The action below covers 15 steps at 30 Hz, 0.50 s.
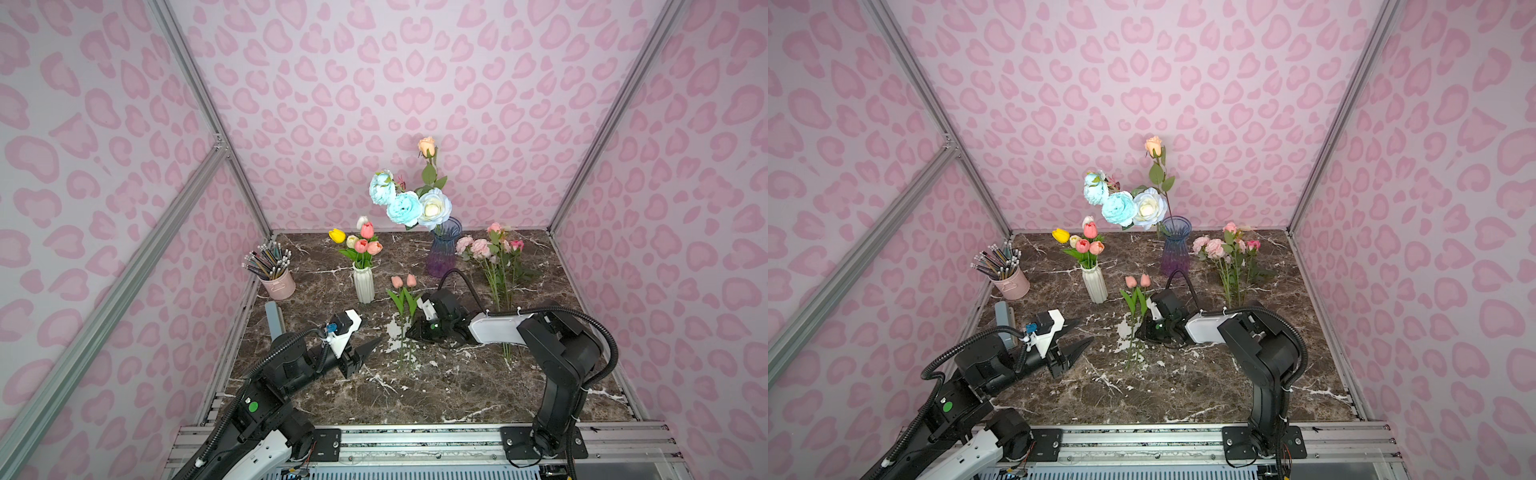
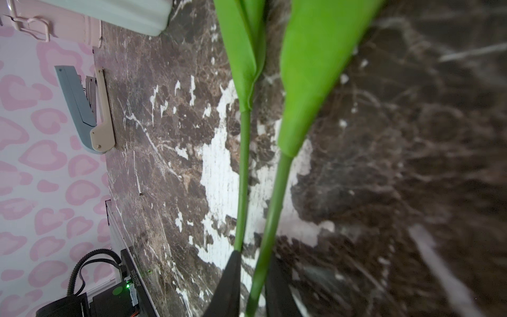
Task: Pick out pink flowers from the vase
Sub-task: Place the flower at the center of the board.
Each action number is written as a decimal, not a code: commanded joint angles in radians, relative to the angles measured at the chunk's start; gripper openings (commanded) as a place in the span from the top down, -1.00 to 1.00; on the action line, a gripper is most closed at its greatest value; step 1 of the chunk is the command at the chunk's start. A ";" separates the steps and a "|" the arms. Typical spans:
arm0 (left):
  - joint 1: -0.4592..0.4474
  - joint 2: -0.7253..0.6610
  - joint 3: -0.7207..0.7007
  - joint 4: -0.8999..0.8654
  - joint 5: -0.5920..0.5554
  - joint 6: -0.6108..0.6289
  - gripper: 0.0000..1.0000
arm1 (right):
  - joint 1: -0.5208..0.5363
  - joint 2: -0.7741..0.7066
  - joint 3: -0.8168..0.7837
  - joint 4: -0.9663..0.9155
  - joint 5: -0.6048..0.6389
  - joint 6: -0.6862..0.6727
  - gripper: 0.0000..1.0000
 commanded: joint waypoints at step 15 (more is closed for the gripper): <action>0.000 -0.016 0.014 -0.011 -0.282 -0.004 -0.12 | 0.068 -0.210 -0.035 -0.083 0.258 -0.119 0.36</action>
